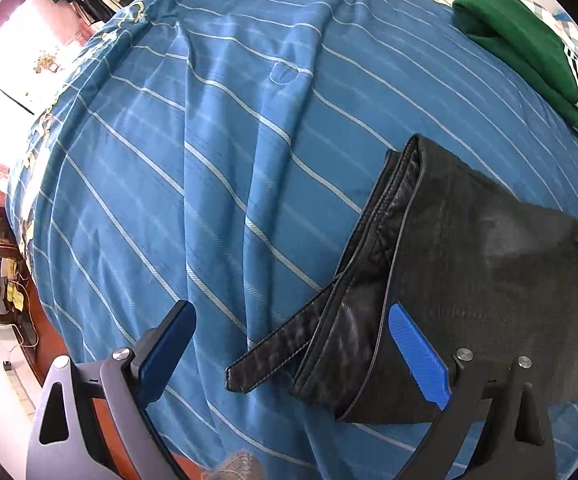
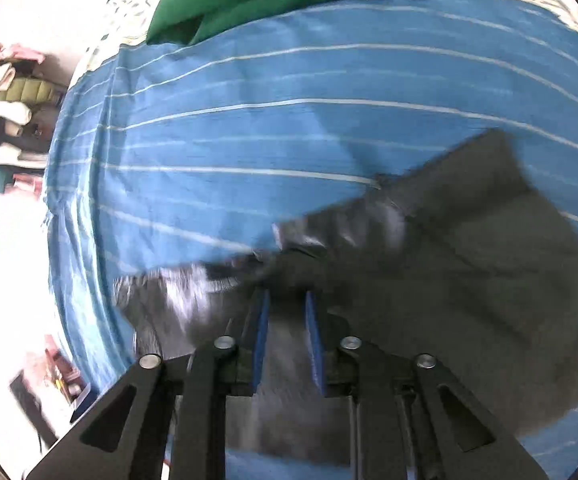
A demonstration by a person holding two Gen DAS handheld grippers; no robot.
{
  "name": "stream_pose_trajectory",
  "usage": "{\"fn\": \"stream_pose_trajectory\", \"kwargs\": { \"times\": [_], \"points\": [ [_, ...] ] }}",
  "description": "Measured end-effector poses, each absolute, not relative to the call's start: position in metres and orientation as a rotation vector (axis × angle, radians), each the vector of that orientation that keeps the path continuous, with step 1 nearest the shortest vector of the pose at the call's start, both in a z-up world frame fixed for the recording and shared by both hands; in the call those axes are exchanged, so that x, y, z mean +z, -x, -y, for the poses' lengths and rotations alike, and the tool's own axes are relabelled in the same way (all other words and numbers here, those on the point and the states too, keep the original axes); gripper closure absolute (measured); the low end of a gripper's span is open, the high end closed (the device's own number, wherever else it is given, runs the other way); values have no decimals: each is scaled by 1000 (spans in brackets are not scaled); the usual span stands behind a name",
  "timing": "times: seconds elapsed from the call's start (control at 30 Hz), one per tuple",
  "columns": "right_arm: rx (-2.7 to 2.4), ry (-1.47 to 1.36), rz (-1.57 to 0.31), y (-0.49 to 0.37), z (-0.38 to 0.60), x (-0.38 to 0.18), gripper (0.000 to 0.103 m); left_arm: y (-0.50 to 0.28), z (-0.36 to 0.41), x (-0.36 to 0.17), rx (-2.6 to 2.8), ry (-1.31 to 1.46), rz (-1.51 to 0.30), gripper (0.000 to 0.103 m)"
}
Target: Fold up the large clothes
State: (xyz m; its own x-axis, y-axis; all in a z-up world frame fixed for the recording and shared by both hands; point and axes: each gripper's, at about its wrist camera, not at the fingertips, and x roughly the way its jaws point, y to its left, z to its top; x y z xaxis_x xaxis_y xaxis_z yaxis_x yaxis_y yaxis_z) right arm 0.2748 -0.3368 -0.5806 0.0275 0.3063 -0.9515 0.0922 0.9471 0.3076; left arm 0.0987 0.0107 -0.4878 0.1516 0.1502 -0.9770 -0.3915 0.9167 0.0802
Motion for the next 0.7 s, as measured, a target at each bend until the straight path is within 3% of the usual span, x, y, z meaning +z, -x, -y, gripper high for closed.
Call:
{"fn": "stream_pose_trajectory", "kwargs": {
  "times": [0.1, 0.2, 0.3, 0.33, 0.37, 0.4, 0.43, 0.47, 0.7],
  "points": [
    [85, -315, -1581, -299, 320, -622, 85, -101, -10, -484, 383, 182, -1355, 4],
    [88, -233, -1627, -306, 309, -614, 85, -105, -4, -477, 375, 124, -1330, 4],
    [171, -431, -1576, -297, 336, -589, 84, -118, 17, -464, 321, 67, -1287, 4],
    [182, -497, -1532, -287, 352, -577, 78, -120, 25, -460, 302, 61, -1274, 4],
    [172, -565, -1465, -274, 374, -562, 63, -124, 36, -455, 269, 61, -1256, 4],
    [158, -598, -1422, -262, 390, -552, 54, -127, 45, -452, 242, 65, -1244, 4],
    [110, -655, -1354, -238, 422, -539, 34, -131, 61, -450, 203, 69, -1236, 4],
    [76, -676, -1336, -224, 438, -534, 26, -136, 76, -451, 166, 73, -1240, 4],
    [-247, -942, -1311, -103, 593, -568, 26, -171, 167, -502, 13, 124, -1372, 4]
  ]
}}
